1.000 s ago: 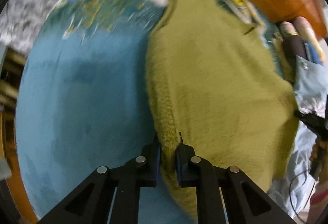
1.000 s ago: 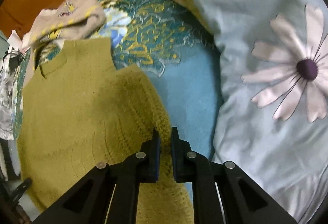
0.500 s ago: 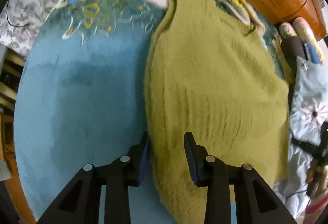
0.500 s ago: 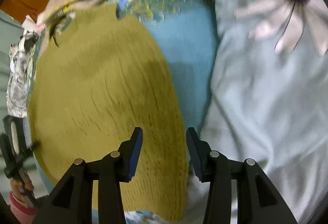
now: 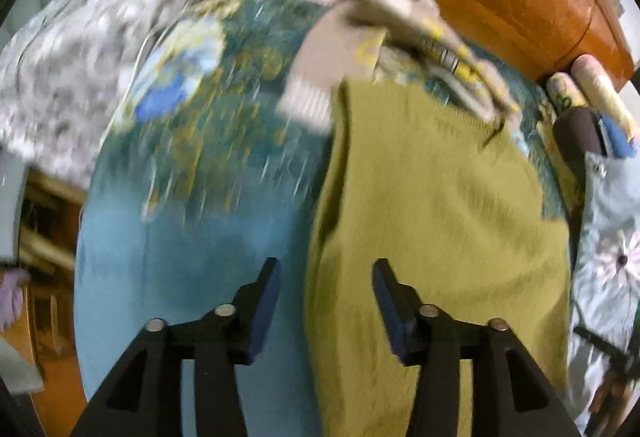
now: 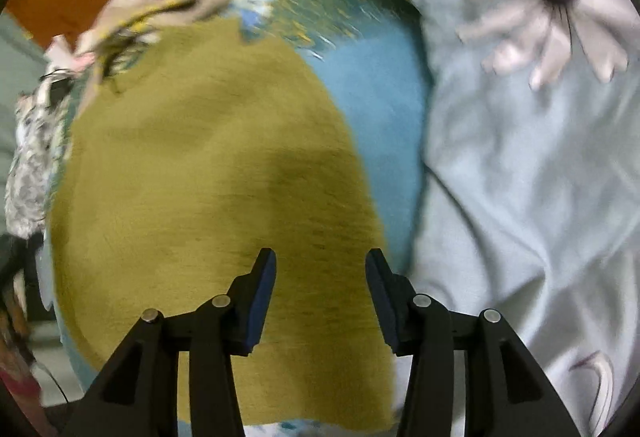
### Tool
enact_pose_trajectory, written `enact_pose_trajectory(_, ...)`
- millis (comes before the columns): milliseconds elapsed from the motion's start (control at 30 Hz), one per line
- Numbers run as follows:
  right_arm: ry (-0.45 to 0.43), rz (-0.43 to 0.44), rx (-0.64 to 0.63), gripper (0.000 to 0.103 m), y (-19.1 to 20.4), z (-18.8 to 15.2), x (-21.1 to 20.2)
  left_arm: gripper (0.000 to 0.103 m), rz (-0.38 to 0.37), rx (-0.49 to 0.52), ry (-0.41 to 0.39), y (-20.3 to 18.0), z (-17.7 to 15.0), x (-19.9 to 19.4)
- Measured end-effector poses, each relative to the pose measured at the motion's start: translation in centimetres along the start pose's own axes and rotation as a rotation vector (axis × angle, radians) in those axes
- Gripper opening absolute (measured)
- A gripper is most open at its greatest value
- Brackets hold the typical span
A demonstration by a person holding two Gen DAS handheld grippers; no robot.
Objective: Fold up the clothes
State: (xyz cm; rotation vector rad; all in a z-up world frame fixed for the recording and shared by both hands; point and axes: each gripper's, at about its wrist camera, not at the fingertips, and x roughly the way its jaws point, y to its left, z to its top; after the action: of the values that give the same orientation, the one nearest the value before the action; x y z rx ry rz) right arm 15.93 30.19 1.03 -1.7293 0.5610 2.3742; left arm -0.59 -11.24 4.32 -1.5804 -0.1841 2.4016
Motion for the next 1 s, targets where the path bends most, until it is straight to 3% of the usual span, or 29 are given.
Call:
enact_pose_trajectory(100,-0.007,0.043,-0.064,0.049,3.0,-1.2,0.3,0.065,-0.046,0.079,-0.047,-2.1,4.5,1.6)
enact_pose_trajectory(200,0.042,0.061,-0.084,0.049,4.4,-2.0,1.5,0.069,-0.035,0.157,-0.043,-4.4,8.4,4.9)
enact_pose_trajectory(400,0.104,0.083,-0.005,0.049,4.5,-4.6,3.1,0.071,-0.002,0.250,-0.022,-6.0,12.3,9.3)
enact_pose_trajectory(533,0.119,0.086,0.046,0.049,3.8,-5.4,3.2,0.071,0.025,0.217,0.024,-4.4,13.4,11.9)
enact_pose_trajectory(667,0.125,0.082,0.063,0.049,3.8,-5.7,3.3,0.071,-0.110,0.083,0.050,-2.2,13.8,12.6)
enact_pose_trajectory(833,0.136,0.072,0.052,0.049,4.3,-6.0,3.6,0.069,-0.122,0.076,0.064,-2.2,13.5,13.3)
enact_pose_trajectory(900,0.137,0.073,0.053,0.049,4.3,-6.0,3.6,0.059,-0.105,0.089,0.055,-2.5,13.5,13.2)
enact_pose_trajectory(933,0.137,0.075,0.057,0.049,4.3,-6.0,3.6,0.043,-0.099,0.098,0.051,-2.8,13.4,13.2)
enact_pose_trajectory(1000,0.142,0.081,0.070,0.049,4.1,-6.1,3.6,0.035,-0.092,0.124,0.050,-3.3,13.4,13.2)
